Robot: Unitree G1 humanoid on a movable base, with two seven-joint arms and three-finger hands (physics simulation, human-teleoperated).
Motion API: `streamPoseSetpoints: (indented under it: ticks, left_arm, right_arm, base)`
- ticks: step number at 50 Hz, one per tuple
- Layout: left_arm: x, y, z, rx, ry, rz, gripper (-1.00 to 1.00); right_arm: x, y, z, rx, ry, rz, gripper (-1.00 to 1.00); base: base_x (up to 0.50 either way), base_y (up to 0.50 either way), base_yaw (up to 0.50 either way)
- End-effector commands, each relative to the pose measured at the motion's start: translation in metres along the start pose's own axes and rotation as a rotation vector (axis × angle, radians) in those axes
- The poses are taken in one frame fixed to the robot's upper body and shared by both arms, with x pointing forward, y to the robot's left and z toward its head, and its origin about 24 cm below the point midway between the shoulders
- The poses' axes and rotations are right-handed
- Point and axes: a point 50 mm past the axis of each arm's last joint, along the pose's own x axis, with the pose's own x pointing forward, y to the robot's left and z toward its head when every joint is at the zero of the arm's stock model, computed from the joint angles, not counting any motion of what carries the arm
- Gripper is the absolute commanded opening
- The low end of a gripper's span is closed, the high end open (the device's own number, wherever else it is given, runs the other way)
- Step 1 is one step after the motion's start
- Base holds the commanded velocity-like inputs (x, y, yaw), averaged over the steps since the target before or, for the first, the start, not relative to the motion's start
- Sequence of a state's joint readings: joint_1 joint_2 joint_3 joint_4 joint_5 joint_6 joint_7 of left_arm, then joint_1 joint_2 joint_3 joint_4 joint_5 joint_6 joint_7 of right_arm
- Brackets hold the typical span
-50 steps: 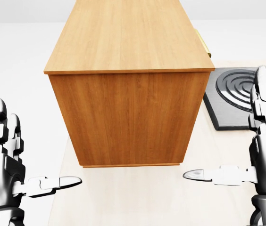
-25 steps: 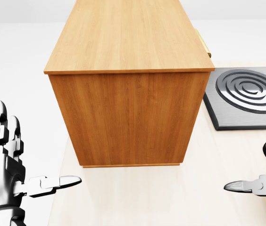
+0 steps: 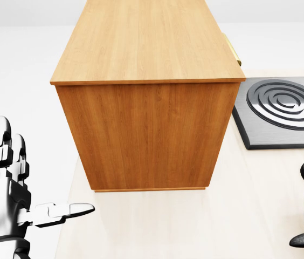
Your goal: Put the bowl on the top of the cabinet.
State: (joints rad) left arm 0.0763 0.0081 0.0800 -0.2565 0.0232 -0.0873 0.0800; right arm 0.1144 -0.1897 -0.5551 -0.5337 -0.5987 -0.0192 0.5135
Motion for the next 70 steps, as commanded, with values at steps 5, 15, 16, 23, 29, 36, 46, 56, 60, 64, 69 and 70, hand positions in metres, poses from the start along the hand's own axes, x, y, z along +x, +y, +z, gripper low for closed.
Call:
streamPoseSetpoints:
  ticks: [5, 15, 16, 23, 29, 36, 46, 56, 60, 64, 69, 70]
  left_arm:
    - [0.000, -0.001, -0.001, 0.001, 0.005, -0.003, 1.00]
    - [0.002, 0.000, -0.002, 0.000, 0.005, 0.005, 1.00]
    - [0.002, 0.000, -0.002, 0.000, 0.006, 0.005, 1.00]
    - [0.002, 0.000, -0.002, 0.000, 0.006, 0.007, 1.00]
    - [0.002, 0.000, -0.004, 0.001, 0.013, 0.004, 1.00]
    - [0.001, -0.001, -0.003, 0.000, 0.010, -0.002, 1.00]
    - [0.001, -0.001, -0.003, 0.002, 0.013, -0.002, 1.00]
    - [0.000, -0.002, -0.005, 0.002, 0.020, -0.007, 1.00]
    - [0.000, -0.002, -0.006, 0.002, 0.024, -0.009, 1.00]
    - [0.000, -0.002, -0.005, 0.002, 0.021, -0.010, 1.00]
    - [0.000, -0.002, -0.005, 0.002, 0.023, -0.011, 1.00]
    - [0.000, -0.002, -0.006, 0.002, 0.024, -0.011, 1.00]
  right_arm:
    - [-0.002, -0.009, -0.011, -0.098, 0.055, 0.061, 1.00]
    - [-0.005, 0.005, -0.035, -0.118, 0.148, 0.118, 1.00]
    - [-0.005, 0.006, -0.038, -0.115, 0.158, 0.122, 1.00]
    - [-0.007, 0.016, -0.058, -0.112, 0.239, 0.143, 1.00]
    - [-0.009, 0.023, -0.068, -0.114, 0.281, 0.154, 1.00]
    - [-0.015, 0.028, -0.083, -0.119, 0.344, 0.173, 1.00]
    - [-0.017, 0.026, -0.091, -0.131, 0.378, 0.173, 1.00]
    - [-0.022, 0.032, -0.100, -0.140, 0.419, 0.194, 1.00]
    - [-0.023, 0.033, -0.102, -0.141, 0.428, 0.199, 1.00]
    - [-0.024, 0.034, -0.104, -0.145, 0.437, 0.204, 1.00]
    - [-0.025, 0.038, -0.103, -0.145, 0.436, 0.214, 1.00]
    - [-0.024, 0.039, -0.104, -0.145, 0.438, 0.214, 1.00]
  base:
    - [0.00, 0.00, 0.00]
    - [0.00, 0.00, 0.00]
    - [0.00, 0.00, 0.00]
    - [0.00, 0.00, 0.00]
    - [0.00, 0.00, 0.00]
    - [0.00, 0.00, 0.00]
    - [0.00, 0.00, 0.00]
    - [0.00, 0.00, 0.00]
    - [0.00, 0.00, 0.00]
    - [0.00, 0.00, 0.00]
    - [0.00, 0.00, 0.00]
    - [0.00, 0.00, 0.00]
